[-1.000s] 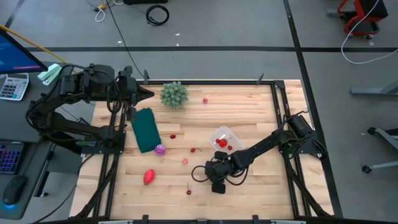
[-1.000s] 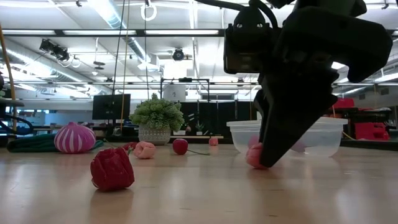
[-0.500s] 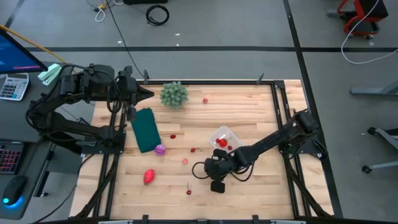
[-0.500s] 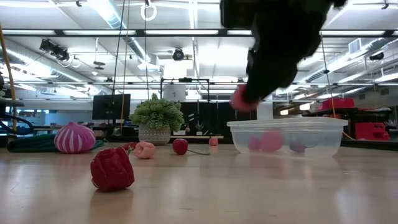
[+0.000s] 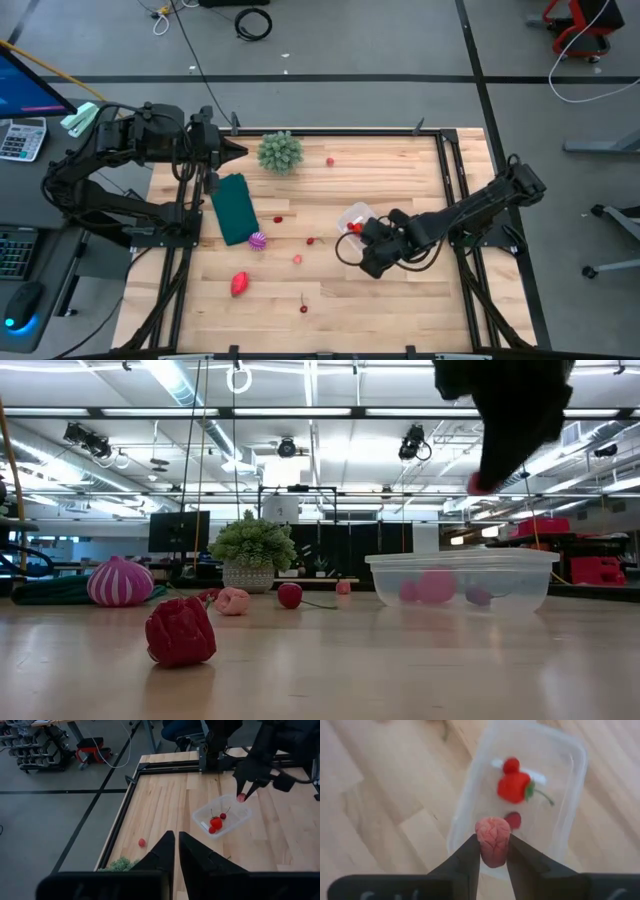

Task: Pick and placing Produce into tupperware
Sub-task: Put the bottom peach into the container, then put the cherry into the transparent bin

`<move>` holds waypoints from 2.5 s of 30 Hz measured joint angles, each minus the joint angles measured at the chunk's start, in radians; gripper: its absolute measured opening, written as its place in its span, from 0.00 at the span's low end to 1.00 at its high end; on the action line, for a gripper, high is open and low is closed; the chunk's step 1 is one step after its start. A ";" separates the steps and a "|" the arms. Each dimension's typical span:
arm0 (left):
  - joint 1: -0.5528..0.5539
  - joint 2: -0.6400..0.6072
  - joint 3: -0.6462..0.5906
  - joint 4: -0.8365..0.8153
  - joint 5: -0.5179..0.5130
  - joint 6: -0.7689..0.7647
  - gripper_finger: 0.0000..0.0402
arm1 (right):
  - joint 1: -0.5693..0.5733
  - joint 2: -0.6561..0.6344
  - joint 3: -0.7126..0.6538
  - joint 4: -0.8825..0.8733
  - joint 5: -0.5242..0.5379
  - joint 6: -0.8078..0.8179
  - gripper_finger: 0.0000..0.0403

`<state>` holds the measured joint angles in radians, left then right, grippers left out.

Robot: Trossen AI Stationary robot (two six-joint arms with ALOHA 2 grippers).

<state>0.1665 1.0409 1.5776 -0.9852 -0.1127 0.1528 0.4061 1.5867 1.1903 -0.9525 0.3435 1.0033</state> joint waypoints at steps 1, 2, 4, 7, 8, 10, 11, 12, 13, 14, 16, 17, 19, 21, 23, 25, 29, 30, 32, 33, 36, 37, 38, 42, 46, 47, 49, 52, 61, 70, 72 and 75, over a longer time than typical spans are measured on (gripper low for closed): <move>0.000 0.000 0.000 0.000 0.000 0.000 0.07 | 0.000 0.001 -0.015 0.004 -0.001 0.026 0.24; 0.000 0.000 0.000 0.000 0.000 0.000 0.07 | 0.000 0.007 -0.028 0.013 -0.001 0.047 0.24; 0.000 0.000 0.000 0.000 0.000 0.000 0.07 | -0.002 0.023 -0.058 0.042 0.000 0.076 0.25; 0.000 0.000 0.000 0.000 0.000 0.000 0.08 | -0.014 0.046 -0.104 0.109 -0.015 0.080 0.26; 0.000 0.000 0.000 -0.001 0.000 0.000 0.09 | -0.020 0.052 -0.115 0.124 -0.016 0.075 0.26; 0.000 0.000 0.000 0.000 0.000 -0.001 0.09 | -0.032 0.062 -0.125 0.132 -0.014 0.070 0.28; 0.000 0.000 0.000 -0.001 0.000 -0.002 0.10 | -0.039 0.068 -0.128 0.133 -0.014 0.069 0.28; 0.000 0.000 0.000 -0.001 0.000 -0.002 0.10 | -0.045 0.070 -0.131 0.134 -0.014 0.067 0.29; 0.000 0.000 0.000 -0.001 0.000 -0.002 0.10 | -0.050 0.070 -0.134 0.135 -0.018 0.059 0.30; 0.000 0.000 0.000 -0.001 0.000 -0.002 0.10 | -0.056 0.070 -0.135 0.143 -0.019 0.049 0.32; 0.000 0.000 0.000 -0.001 0.000 -0.002 0.10 | -0.067 0.070 -0.139 0.160 -0.027 0.034 0.34; 0.000 0.000 0.000 -0.001 0.000 -0.001 0.09 | -0.070 0.070 -0.139 0.169 -0.031 0.029 0.36; 0.000 0.000 0.000 -0.001 0.000 -0.001 0.09 | -0.077 0.070 -0.139 0.193 -0.033 0.020 0.38; 0.000 0.000 0.000 -0.001 0.000 -0.001 0.08 | -0.079 0.070 -0.139 0.210 -0.032 0.015 0.40; 0.000 0.000 0.000 -0.001 0.000 -0.001 0.08 | -0.085 0.068 -0.138 0.215 -0.026 0.014 0.41; 0.000 0.000 0.000 -0.001 0.000 -0.001 0.09 | -0.089 0.061 -0.138 0.218 -0.023 0.014 0.41; 0.000 0.000 0.000 -0.008 0.000 -0.010 0.10 | -0.103 0.036 -0.137 0.236 -0.004 0.014 0.41; 0.000 0.000 0.000 -0.021 0.000 -0.010 0.10 | -0.107 0.028 -0.137 0.241 0.006 0.014 0.40; 0.000 0.006 0.000 -0.049 0.000 -0.015 0.10 | -0.118 0.009 -0.137 0.256 0.032 0.003 0.39; 0.000 0.011 0.000 -0.065 0.000 -0.020 0.10 | -0.123 -0.002 -0.137 0.267 0.048 -0.008 0.39; 0.000 0.028 -0.001 -0.126 0.000 -0.042 0.09 | -0.138 -0.035 -0.137 0.311 0.112 -0.052 0.38; 0.000 0.034 -0.001 -0.139 0.000 -0.055 0.09 | -0.143 -0.047 -0.136 0.326 0.135 -0.076 0.38; 0.000 0.039 0.000 -0.161 0.000 -0.071 0.09 | -0.145 -0.058 -0.136 0.341 0.154 -0.105 0.37; -0.001 0.080 -0.001 -0.231 0.000 -0.140 0.09 | -0.158 -0.104 -0.136 0.385 0.211 -0.216 0.36; -0.001 0.124 -0.001 -0.255 0.000 -0.195 0.09 | -0.158 -0.149 -0.136 0.392 0.260 -0.251 0.36; -0.001 0.135 -0.001 -0.258 0.000 -0.200 0.09 | -0.158 -0.160 -0.136 0.392 0.261 -0.255 0.35; -0.003 0.161 -0.003 -0.260 0.000 -0.199 0.09 | -0.158 -0.180 -0.136 0.392 0.262 -0.274 0.35; -0.008 0.185 -0.051 -0.249 0.000 -0.200 0.11 | -0.158 -0.207 -0.136 0.393 0.262 -0.333 0.35; -0.006 0.159 -0.467 0.022 0.000 -0.213 0.17 | -0.162 -0.277 -0.136 0.405 0.331 -0.480 0.35; -0.008 0.053 -0.944 0.398 0.021 -0.310 0.17 | -0.169 -0.292 -0.136 0.409 0.385 -0.456 0.34; -0.008 0.048 -1.028 0.503 0.021 -0.321 0.17 | -0.169 -0.286 -0.135 0.414 0.385 -0.436 0.34; -0.008 0.050 -1.112 0.589 0.021 -0.318 0.19 | -0.169 -0.282 -0.135 0.413 0.385 -0.412 0.34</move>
<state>0.1589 1.0912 0.4660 -0.3961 -0.0922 -0.1650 0.2375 1.3051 1.0550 -0.5399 0.7287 0.5909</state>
